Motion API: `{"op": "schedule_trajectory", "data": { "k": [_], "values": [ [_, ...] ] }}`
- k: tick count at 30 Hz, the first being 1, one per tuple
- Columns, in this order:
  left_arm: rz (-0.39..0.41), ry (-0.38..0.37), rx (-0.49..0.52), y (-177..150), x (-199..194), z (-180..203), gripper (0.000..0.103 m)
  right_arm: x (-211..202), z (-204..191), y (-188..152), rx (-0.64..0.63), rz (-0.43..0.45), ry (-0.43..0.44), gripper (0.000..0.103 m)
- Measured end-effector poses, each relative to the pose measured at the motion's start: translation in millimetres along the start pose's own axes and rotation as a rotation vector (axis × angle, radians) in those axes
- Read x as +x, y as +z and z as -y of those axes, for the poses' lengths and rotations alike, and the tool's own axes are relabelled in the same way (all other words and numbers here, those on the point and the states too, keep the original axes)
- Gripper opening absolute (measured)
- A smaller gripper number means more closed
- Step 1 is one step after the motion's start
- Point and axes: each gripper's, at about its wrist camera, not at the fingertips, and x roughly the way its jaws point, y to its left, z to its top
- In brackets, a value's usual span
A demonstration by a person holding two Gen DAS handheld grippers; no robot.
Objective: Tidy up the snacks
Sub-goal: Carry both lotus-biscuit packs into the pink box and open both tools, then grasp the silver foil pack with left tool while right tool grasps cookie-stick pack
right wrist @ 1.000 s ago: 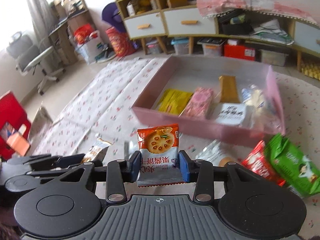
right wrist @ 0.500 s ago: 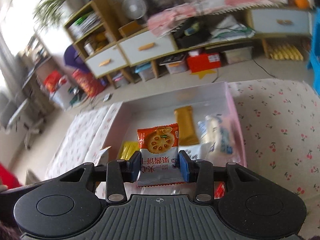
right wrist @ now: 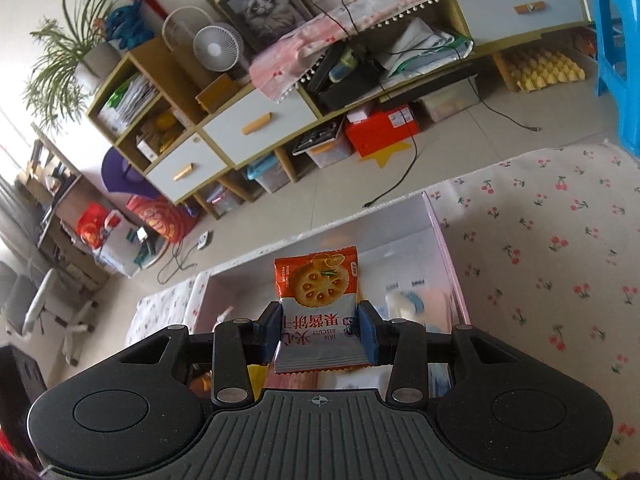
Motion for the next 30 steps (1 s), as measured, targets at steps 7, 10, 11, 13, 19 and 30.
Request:
{"op": "schedule_trajectory", "data": {
  "k": [7, 10, 11, 13, 19, 30],
  "values": [
    [0.021, 0.069, 0.116, 0.4, 15.1, 13.8, 0.036, 28.6, 6.6, -1.0, 0.045, -0.027, 0.03, 0.039],
    [0.038, 0.082, 0.119, 1.6, 18.0, 13.2, 0.036, 36.6, 6.4, -2.0, 0.041, -0.037, 0.038, 0.039],
    [0.04, 0.088, 0.121, 1.5, 19.0, 12.6, 0.036, 38.7, 6.5, -2.6, 0.037, -0.04, 0.038, 0.039],
    [0.043, 0.111, 0.124, 2.6, 22.7, 13.0, 0.036, 42.2, 7.6, -3.5, 0.033, -0.044, 0.034, 0.04],
    [0.059, 0.1, 0.104, 4.4, 22.0, 11.0, 0.057, 41.7, 10.6, -1.7, 0.034, -0.031, 0.044, 0.049],
    [0.03, 0.076, 0.14, 3.2, -1.2, 22.2, 0.083, 1.6, -6.2, 2.6, -0.026, 0.002, 0.002, 0.084]
  ]
}}
